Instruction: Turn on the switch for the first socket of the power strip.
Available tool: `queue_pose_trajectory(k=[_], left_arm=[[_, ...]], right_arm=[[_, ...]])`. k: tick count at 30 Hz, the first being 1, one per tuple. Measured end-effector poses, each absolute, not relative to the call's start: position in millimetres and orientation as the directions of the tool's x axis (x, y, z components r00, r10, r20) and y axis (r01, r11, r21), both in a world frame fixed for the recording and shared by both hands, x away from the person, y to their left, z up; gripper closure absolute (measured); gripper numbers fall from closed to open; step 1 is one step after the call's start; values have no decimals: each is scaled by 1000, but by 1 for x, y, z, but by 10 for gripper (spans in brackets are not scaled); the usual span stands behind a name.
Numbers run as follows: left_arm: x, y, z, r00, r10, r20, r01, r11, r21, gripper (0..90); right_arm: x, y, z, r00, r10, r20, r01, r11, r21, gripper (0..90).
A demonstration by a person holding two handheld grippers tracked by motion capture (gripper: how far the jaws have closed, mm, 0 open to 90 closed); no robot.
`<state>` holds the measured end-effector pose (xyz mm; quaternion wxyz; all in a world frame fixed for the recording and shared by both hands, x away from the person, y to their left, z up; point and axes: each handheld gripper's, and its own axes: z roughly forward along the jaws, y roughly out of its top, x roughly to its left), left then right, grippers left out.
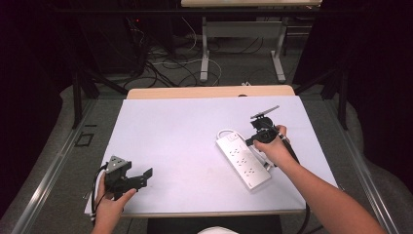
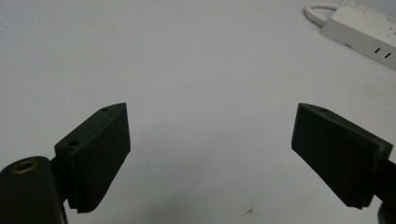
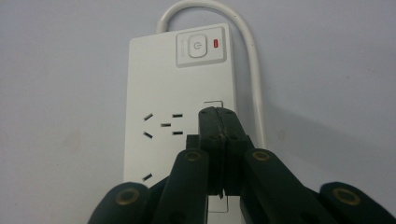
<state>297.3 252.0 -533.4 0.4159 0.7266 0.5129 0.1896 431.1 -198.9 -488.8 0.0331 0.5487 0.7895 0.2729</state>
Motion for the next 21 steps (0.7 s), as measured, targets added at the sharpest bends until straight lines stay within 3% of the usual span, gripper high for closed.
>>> queue_pose_trajectory(k=[21], left_arm=[[298,252,-534,402,903,-152,587,-126,800,121]], right_arm=[[441,-186,-501,-386,892,236,855,249,455,900]])
